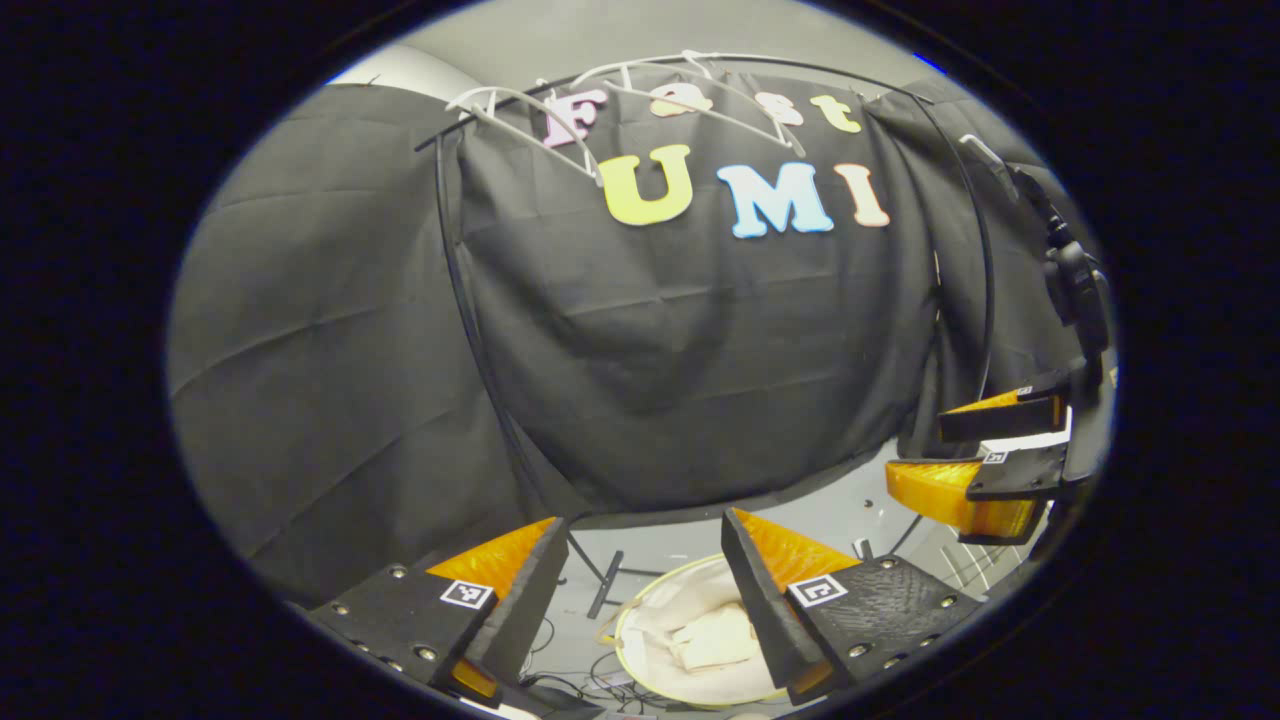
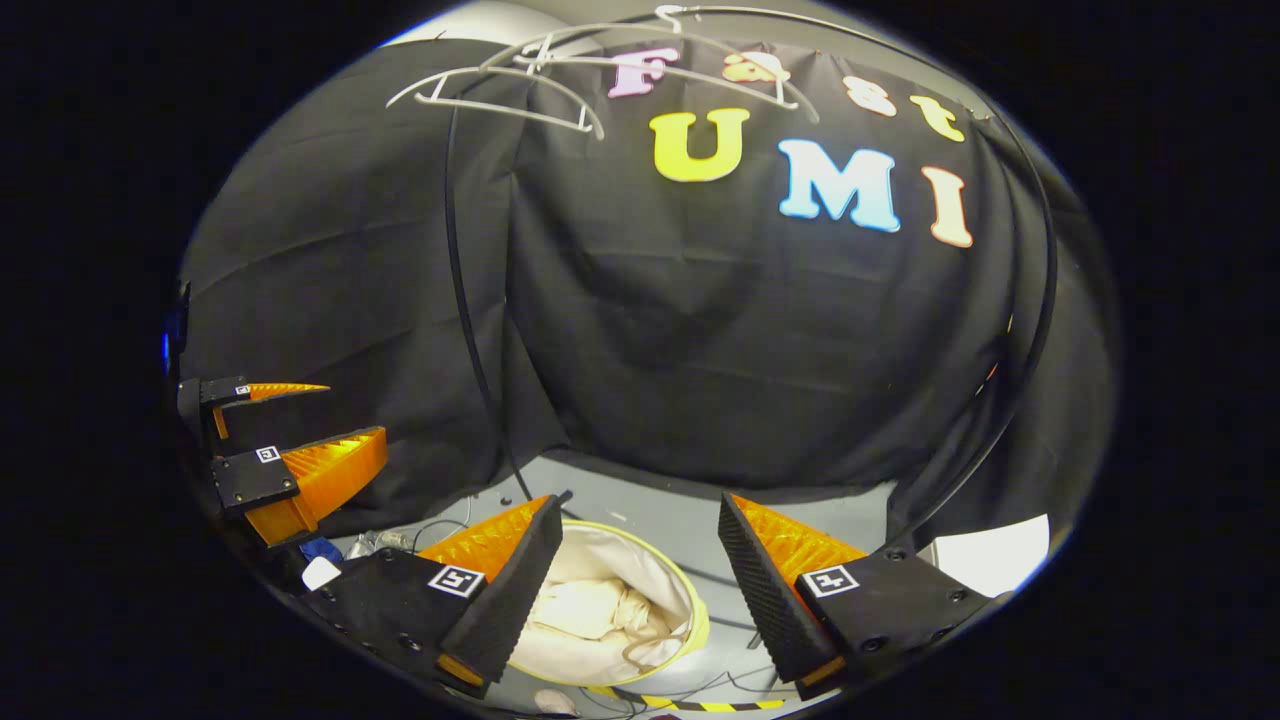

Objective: Grasp the clothes on the hanger with both hands and then place them into the laundry hamper below.

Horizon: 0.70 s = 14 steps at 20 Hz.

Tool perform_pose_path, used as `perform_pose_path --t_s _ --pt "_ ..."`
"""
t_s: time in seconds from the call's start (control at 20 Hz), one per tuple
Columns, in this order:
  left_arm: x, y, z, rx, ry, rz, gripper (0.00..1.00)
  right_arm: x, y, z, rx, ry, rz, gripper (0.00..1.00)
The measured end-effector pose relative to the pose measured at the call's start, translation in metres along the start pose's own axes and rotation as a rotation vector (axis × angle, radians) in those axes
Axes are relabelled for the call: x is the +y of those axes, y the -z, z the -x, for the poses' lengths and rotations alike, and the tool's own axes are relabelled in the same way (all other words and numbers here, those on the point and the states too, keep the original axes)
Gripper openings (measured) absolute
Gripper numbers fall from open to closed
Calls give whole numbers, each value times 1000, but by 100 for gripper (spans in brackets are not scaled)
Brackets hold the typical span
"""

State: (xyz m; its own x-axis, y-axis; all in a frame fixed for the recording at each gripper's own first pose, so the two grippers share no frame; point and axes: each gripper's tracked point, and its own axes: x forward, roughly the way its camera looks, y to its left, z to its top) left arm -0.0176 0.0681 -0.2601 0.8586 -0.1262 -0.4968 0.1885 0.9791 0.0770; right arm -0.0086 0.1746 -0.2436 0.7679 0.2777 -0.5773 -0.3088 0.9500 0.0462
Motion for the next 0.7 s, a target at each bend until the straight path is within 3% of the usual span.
perform_pose_path --t_s 0.35,0.7 --pt "-7 -120 64 -213 -17 42 92 -32 -75 68 -200 28 -53 97" --pt "2 -197 140 -344 -56 84 92 -65 -134 143 -359 60 -78 96"
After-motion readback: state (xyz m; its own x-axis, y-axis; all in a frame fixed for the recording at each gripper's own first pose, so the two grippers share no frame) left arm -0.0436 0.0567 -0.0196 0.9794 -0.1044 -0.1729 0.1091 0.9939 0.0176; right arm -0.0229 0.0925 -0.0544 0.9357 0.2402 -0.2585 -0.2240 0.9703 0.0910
